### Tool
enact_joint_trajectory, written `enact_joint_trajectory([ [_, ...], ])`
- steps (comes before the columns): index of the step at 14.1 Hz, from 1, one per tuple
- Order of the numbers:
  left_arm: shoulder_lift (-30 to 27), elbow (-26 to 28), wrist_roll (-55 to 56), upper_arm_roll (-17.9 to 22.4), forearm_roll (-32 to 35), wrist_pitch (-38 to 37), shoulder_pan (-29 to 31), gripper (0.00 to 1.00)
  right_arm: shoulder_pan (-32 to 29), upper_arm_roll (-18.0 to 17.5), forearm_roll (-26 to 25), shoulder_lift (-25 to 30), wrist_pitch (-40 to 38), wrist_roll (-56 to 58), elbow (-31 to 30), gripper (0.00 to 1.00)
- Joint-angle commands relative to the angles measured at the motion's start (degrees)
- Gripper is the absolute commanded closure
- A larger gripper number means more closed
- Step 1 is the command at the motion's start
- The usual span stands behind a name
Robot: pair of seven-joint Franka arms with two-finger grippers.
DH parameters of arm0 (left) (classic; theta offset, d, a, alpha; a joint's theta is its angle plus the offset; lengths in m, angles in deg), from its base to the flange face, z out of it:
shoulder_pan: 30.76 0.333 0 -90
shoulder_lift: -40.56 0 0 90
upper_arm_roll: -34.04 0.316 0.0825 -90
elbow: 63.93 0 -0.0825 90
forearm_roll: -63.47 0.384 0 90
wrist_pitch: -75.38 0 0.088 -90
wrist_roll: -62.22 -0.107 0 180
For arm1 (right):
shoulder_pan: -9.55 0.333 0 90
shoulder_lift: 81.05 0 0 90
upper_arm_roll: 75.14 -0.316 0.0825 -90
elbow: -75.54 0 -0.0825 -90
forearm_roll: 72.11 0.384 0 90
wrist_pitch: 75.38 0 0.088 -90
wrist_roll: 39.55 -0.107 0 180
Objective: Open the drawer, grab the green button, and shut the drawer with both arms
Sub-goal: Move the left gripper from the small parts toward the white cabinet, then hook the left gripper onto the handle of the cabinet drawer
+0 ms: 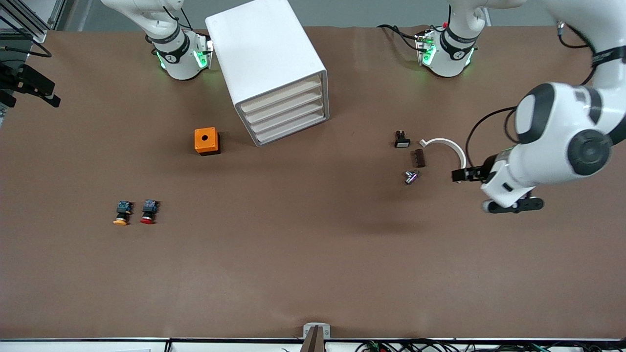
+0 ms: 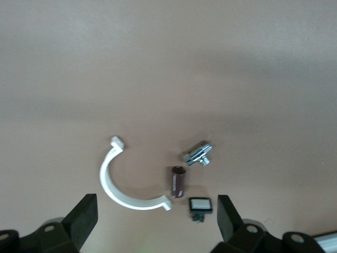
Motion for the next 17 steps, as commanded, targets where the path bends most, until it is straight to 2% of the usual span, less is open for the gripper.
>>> enact_joint_trajectory([
  [1, 2.1, -1.2, 6.3, -0.4, 1.3, 1.4, -2.4, 0.00, -0.7, -0.5, 1.0, 1.4, 0.8, -0.5, -1.2, 0.00],
  [4, 5.0, -2.5, 15.8, -0.4, 0.5, 1.4, -5.5, 0.00, -0.7, -0.5, 1.0, 1.4, 0.8, -0.5, -1.2, 0.00],
  [7, 8.6, -5.9, 33.3, -0.4, -1.0, 0.4, -9.9, 0.00, -0.7, -0.5, 1.0, 1.5, 0.7, -0.5, -1.2, 0.00],
  [9, 11.7, -8.2, 43.6, -0.5, -7.4, 0.2, -10.8, 0.00, -0.7, -0.5, 1.0, 1.5, 0.7, -0.5, -1.2, 0.00],
  [11, 13.5, -8.7, 48.6, -0.6, -13.1, 0.1, -11.5, 0.00, -0.7, -0.5, 1.0, 1.5, 0.7, -0.5, -1.2, 0.00],
  [17, 19.5, -10.7, 68.6, -0.6, -24.3, -1.1, -14.7, 0.00, -0.2, -0.5, 1.0, 1.5, 0.7, -0.5, -1.2, 0.00],
])
